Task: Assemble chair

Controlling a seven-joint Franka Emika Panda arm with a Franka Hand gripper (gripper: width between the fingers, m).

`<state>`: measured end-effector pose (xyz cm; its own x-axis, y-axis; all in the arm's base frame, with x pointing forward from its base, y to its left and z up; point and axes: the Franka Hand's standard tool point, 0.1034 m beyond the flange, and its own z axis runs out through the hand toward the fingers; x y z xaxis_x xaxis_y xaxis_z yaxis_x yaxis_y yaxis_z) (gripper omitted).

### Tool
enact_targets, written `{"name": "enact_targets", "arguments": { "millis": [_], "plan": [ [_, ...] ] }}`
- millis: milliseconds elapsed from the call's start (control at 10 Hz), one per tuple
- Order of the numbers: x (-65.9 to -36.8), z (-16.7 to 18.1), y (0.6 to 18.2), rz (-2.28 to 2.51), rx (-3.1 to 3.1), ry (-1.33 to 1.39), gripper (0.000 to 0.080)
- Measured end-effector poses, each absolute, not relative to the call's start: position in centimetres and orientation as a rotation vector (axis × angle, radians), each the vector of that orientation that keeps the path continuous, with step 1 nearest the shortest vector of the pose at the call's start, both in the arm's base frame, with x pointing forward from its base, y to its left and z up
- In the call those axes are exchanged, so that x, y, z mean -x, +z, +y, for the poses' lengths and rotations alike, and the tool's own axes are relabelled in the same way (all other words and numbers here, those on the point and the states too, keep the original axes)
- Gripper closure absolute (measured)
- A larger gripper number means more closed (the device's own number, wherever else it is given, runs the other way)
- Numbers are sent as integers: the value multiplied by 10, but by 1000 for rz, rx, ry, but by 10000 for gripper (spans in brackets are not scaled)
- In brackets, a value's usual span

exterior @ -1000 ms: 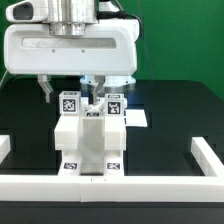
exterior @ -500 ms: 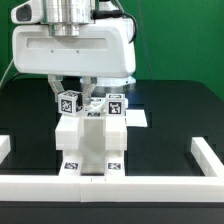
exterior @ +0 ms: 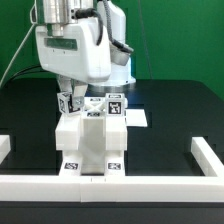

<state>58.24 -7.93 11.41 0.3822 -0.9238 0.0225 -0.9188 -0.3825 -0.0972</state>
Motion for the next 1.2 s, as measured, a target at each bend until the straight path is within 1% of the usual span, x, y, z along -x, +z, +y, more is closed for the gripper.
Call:
{"name": "enact_targets", "arguments": {
  "millis": [100,300,600,700,800,900,1000,1200],
  "plan": [
    [-583,-76,114,1894,2398,-98,517],
    [-583,-73,114,2093,2194,-76,517],
    [-583,-71,114,2032,2251,-80,505],
    [-584,-64,115,1899,2371,-94,328],
    [-584,-61,113,1681,2535,-112,188],
    [-582,-58,112,1414,2701,-128,161],
    [-579,-56,112,1244,2784,-133,161],
    [-576,-60,114,1110,2848,-168,153]
  ]
}}
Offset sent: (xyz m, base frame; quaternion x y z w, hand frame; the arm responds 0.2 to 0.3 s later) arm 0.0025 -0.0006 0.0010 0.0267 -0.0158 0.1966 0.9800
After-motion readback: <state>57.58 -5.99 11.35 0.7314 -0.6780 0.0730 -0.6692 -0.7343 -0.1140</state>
